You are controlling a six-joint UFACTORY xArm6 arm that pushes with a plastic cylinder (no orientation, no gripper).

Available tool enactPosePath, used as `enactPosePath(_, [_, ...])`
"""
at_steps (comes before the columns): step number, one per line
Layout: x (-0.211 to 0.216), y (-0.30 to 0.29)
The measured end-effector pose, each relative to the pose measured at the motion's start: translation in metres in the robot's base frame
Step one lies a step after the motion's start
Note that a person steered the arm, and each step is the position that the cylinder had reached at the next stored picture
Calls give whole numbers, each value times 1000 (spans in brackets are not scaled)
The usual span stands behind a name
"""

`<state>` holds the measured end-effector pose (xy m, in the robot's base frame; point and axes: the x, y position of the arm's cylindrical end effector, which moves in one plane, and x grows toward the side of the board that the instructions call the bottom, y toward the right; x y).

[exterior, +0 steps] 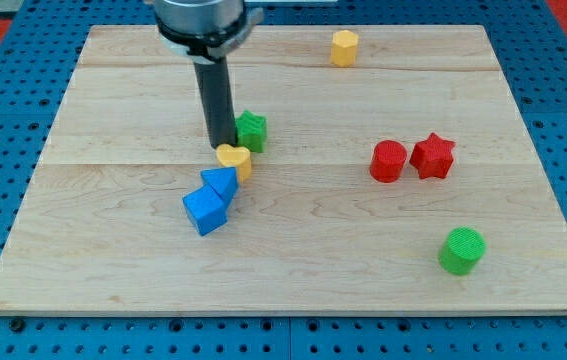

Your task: Move the green star to the center of the board

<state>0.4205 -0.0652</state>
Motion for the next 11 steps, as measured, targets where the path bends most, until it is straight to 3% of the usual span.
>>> enactPosePath(1, [-33, 0])
enactPosePath(2, [-46, -66])
enactPosePath(3, [-68, -41])
enactPosePath(5, [-68, 18])
enactPosePath(9, [9, 43])
enactPosePath(10, [-21, 31])
enactPosePath(11, [-27, 55])
